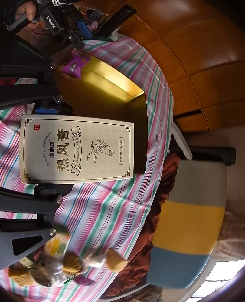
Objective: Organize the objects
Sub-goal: 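Carry the white box into the gold tray with the right tool and release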
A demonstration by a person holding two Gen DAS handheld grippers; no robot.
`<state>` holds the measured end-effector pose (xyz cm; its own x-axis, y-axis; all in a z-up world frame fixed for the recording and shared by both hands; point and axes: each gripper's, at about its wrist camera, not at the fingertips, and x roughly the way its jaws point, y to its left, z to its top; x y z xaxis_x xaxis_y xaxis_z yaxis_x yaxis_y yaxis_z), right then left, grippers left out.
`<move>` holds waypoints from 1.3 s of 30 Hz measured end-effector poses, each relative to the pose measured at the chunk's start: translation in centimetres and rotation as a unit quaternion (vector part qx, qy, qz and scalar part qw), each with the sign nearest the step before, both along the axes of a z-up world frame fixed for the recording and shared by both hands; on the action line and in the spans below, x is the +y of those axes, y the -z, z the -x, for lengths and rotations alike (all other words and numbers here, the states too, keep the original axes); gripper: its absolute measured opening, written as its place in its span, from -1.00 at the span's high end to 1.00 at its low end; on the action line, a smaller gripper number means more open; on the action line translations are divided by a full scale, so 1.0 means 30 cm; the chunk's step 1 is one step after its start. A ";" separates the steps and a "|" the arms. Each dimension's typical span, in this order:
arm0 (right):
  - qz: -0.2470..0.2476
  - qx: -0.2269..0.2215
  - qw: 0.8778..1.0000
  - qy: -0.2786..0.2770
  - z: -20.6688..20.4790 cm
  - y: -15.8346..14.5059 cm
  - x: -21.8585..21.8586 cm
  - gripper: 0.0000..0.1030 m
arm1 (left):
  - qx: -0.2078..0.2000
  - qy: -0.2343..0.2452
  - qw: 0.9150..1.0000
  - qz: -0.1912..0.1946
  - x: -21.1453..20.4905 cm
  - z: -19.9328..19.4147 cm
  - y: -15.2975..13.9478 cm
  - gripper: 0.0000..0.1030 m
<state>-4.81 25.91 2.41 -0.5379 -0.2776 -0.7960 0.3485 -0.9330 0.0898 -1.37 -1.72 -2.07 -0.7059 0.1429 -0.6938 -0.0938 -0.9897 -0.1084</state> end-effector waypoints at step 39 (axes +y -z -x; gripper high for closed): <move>0.009 -0.006 0.998 0.062 -0.005 0.082 0.089 -0.70 | 0.000 0.013 1.000 -0.007 0.020 -0.020 -0.056 -0.62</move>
